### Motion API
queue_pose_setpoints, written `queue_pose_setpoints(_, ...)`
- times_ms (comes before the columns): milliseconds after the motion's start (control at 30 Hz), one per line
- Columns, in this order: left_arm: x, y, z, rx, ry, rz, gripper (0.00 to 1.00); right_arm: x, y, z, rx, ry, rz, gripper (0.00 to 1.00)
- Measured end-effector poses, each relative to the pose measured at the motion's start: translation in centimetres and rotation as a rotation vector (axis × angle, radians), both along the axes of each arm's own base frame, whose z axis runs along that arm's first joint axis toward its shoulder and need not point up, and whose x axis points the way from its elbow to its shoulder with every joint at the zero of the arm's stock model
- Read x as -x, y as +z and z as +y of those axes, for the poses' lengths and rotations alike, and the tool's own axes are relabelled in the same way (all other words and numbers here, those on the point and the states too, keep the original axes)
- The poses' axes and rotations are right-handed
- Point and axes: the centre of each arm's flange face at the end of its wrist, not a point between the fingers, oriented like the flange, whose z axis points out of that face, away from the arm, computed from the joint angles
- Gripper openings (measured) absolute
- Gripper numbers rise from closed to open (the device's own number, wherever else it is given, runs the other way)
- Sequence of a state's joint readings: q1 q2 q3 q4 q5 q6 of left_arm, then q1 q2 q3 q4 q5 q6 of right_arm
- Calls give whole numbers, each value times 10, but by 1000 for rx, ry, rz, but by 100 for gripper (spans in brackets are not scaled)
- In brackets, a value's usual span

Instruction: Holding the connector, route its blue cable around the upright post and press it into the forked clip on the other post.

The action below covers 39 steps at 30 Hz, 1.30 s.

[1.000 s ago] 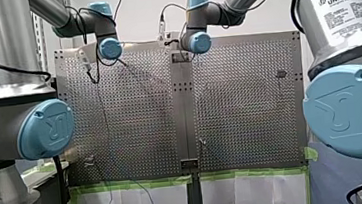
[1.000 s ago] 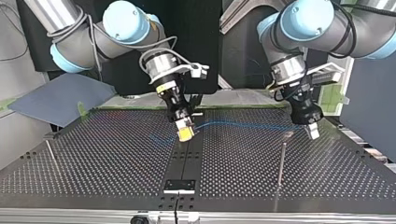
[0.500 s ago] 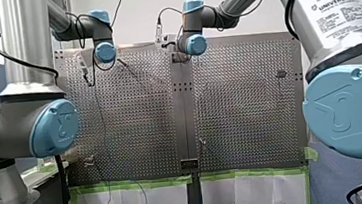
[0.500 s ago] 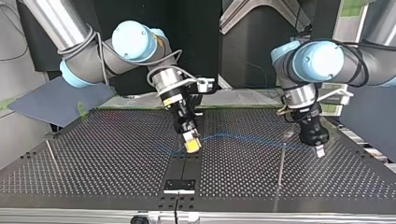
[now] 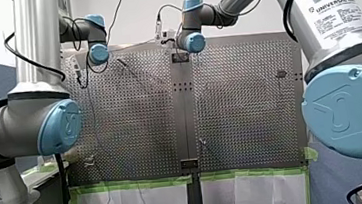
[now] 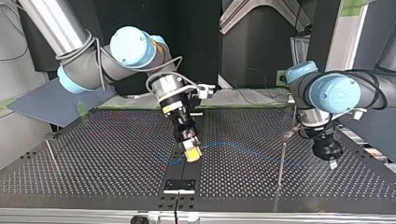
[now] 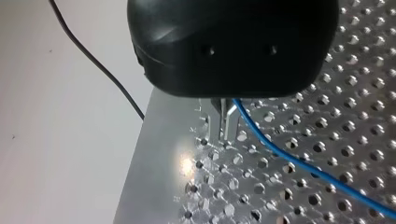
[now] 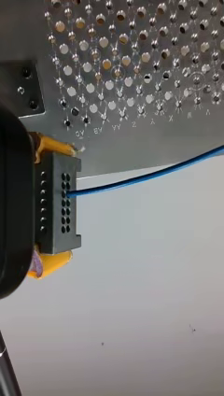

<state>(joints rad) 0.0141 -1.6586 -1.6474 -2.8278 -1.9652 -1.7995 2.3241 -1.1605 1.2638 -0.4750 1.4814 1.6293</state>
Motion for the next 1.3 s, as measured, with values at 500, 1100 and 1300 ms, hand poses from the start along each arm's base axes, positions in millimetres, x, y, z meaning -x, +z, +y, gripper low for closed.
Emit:
queue_pose_setpoints(500, -37, 26, -4, -1, -53, -40, 7, -6, -28, -11, -21, 1, 38, 0)
queue_pose_setpoints(1100, -41, 39, -6, 15, -53, -56, 7, -8, -52, -22, -45, -13, 67, 0)
queue_pose_setpoints(1300, -37, 21, -9, 17, -60, -28, 7, -9, -56, -22, -48, -12, 70, 0)
